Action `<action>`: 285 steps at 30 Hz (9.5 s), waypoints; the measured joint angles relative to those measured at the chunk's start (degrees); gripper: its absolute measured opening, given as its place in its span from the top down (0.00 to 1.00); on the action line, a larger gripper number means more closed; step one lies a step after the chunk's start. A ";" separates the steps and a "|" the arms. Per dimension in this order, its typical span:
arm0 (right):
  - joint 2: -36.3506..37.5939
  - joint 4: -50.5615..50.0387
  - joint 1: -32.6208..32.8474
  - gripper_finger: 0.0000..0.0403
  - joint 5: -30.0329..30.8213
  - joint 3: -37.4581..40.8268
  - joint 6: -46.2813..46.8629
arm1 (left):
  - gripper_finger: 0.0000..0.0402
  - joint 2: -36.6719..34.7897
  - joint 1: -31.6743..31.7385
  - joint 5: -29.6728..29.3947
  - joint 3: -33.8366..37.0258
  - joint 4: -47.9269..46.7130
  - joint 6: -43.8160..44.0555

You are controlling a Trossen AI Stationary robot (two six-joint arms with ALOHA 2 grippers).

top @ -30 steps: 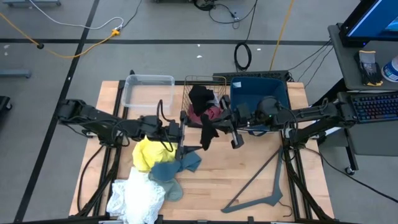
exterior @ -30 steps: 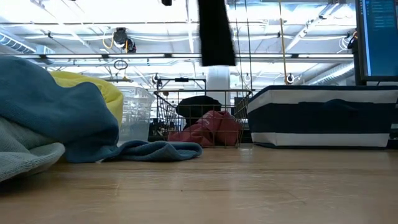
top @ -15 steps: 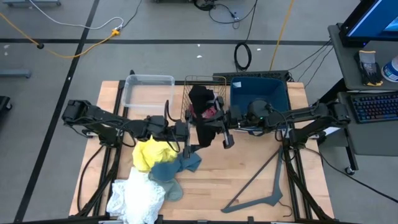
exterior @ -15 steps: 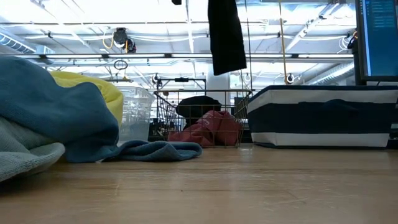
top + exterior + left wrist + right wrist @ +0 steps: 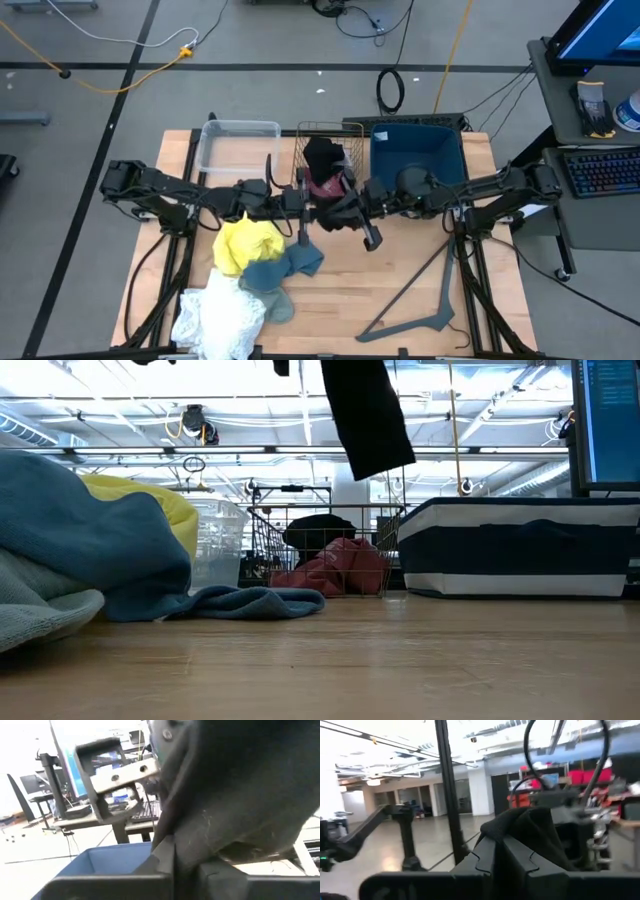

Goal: Pick & Place Cloths
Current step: Put the black sock into the transparent bin, then put the light blue sock into the transparent bin

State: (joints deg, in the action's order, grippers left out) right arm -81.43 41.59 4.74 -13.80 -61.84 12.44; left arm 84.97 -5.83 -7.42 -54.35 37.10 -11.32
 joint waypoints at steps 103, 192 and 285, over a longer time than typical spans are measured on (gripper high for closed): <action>0.35 -39.70 7.40 0.48 0.09 0.00 -4.15 | 0.98 -12.17 48.20 -23.27 1.53 -71.55 17.83; -37.45 -38.73 3.56 0.48 13.74 -10.48 -20.05 | 0.26 -42.60 35.67 7.45 1.44 -69.66 13.08; -2.12 -31.14 10.66 0.98 43.74 -10.29 -47.18 | 0.26 -7.92 9.66 35.18 1.51 -28.78 13.30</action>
State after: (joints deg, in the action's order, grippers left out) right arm -83.55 10.46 15.40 29.93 -72.14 -34.74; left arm 77.05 3.84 27.76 -52.84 8.33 1.98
